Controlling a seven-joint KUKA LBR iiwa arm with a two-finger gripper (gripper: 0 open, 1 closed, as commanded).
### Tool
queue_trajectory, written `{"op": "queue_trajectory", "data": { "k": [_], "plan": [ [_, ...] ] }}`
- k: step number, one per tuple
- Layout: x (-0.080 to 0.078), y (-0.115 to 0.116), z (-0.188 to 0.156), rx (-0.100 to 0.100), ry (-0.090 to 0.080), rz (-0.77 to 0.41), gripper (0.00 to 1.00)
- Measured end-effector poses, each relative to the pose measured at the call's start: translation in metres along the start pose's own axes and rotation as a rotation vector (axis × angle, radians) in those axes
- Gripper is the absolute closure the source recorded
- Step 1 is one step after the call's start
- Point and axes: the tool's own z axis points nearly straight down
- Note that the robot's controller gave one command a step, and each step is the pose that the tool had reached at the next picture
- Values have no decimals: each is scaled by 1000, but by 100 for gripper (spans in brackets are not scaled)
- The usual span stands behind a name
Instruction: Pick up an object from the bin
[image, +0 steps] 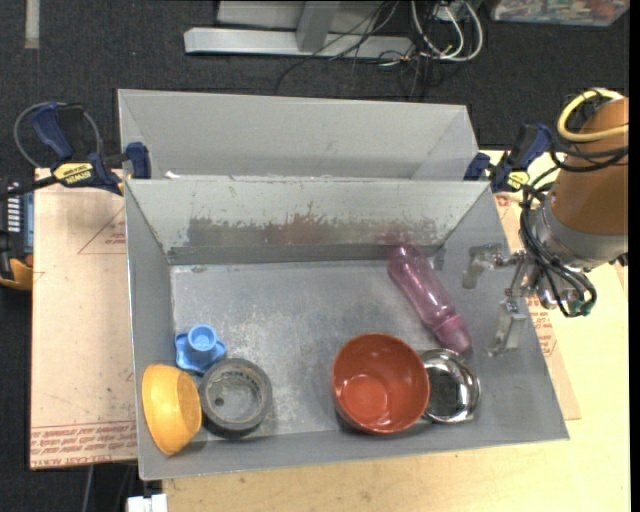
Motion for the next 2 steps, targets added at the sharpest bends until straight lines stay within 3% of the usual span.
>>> {"op": "queue_trajectory", "data": {
  "k": [1,2],
  "plan": [
    [0,0,0,0,0,0,0],
    [-8,65,47,-5,2,1,0]
  ]
}}
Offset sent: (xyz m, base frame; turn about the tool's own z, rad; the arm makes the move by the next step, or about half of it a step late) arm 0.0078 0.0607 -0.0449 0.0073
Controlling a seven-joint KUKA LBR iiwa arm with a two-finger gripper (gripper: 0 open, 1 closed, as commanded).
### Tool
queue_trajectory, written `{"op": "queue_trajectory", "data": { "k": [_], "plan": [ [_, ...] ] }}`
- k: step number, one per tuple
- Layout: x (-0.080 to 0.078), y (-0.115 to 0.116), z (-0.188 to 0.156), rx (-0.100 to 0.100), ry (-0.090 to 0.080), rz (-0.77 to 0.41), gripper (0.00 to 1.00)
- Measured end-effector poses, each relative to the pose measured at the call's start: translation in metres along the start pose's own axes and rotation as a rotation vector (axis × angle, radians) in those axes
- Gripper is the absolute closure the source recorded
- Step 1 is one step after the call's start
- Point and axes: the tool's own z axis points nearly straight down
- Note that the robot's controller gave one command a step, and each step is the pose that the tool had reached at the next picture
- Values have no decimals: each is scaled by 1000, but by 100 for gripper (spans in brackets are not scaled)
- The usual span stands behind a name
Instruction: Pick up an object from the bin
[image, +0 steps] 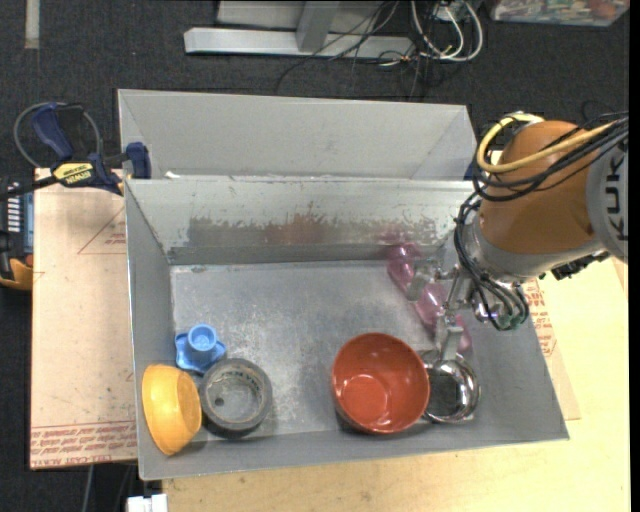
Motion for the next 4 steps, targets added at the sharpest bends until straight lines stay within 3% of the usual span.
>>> {"op": "queue_trajectory", "data": {
  "k": [1,2,3,4],
  "plan": [
    [46,-44,3,7,-5,-89,0],
    [25,24,56,-2,-5,-23,0],
    [32,5,61,10,-13,-61,0],
    [17,35,127,0,-12,-62,0]
  ]
}}
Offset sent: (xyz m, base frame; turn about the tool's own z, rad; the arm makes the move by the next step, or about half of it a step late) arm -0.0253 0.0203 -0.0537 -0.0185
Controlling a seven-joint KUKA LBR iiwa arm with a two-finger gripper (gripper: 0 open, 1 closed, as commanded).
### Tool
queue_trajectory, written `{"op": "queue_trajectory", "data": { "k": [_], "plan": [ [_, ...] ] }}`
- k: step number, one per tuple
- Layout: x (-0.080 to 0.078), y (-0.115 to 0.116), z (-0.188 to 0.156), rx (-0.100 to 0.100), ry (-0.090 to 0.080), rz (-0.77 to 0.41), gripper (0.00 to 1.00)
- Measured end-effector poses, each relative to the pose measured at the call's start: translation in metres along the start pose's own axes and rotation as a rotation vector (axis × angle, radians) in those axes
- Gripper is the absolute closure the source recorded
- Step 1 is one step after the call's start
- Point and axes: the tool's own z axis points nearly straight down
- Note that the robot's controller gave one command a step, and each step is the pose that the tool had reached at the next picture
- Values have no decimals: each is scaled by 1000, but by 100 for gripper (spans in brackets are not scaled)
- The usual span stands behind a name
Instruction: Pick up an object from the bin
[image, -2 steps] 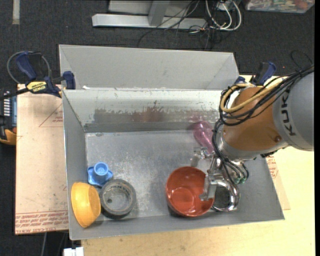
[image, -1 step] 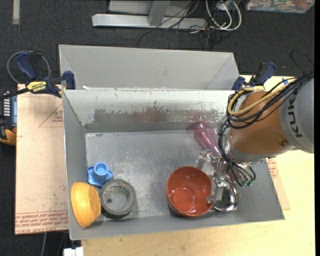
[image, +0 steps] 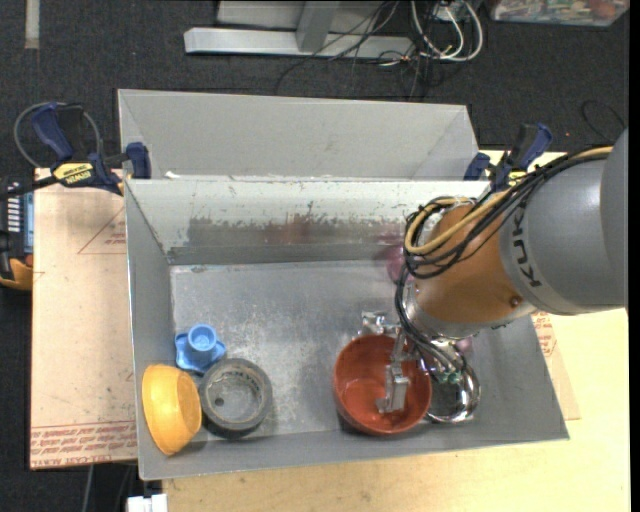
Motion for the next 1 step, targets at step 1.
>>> {"op": "queue_trajectory", "data": {
  "k": [1],
  "plan": [
    [-4,-12,-9,10,-51,-86,100]
  ]
}}
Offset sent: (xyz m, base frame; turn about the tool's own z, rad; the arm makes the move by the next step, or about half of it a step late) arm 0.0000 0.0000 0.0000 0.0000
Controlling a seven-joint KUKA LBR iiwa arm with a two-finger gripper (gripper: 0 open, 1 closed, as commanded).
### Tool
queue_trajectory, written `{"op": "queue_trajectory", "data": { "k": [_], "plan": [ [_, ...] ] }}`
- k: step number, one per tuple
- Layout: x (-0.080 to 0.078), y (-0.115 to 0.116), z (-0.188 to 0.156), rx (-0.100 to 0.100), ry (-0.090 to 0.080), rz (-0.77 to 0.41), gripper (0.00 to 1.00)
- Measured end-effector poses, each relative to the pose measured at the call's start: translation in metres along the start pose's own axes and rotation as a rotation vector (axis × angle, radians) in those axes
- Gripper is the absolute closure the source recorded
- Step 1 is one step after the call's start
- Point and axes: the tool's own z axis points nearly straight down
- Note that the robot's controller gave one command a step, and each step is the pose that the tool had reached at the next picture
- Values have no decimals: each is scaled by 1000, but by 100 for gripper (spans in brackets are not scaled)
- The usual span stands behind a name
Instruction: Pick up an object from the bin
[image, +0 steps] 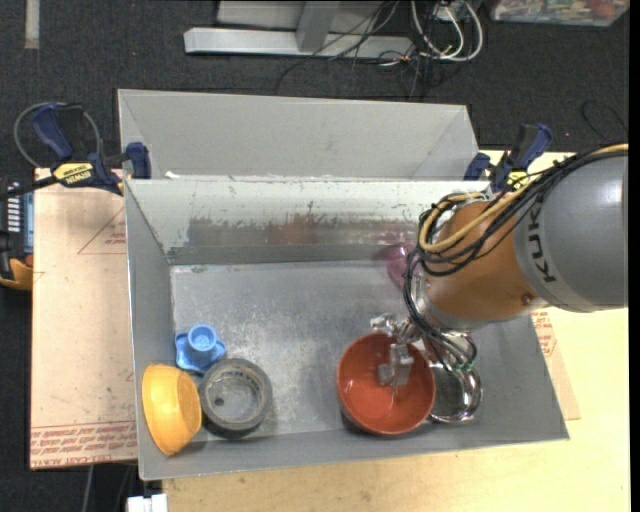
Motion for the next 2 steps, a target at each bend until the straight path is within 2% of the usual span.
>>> {"op": "queue_trajectory", "data": {
  "k": [1,2],
  "plan": [
    [0,0,0,0,0,-1,100],
    [3,0,-37,2,2,-5,100]
  ]
}}
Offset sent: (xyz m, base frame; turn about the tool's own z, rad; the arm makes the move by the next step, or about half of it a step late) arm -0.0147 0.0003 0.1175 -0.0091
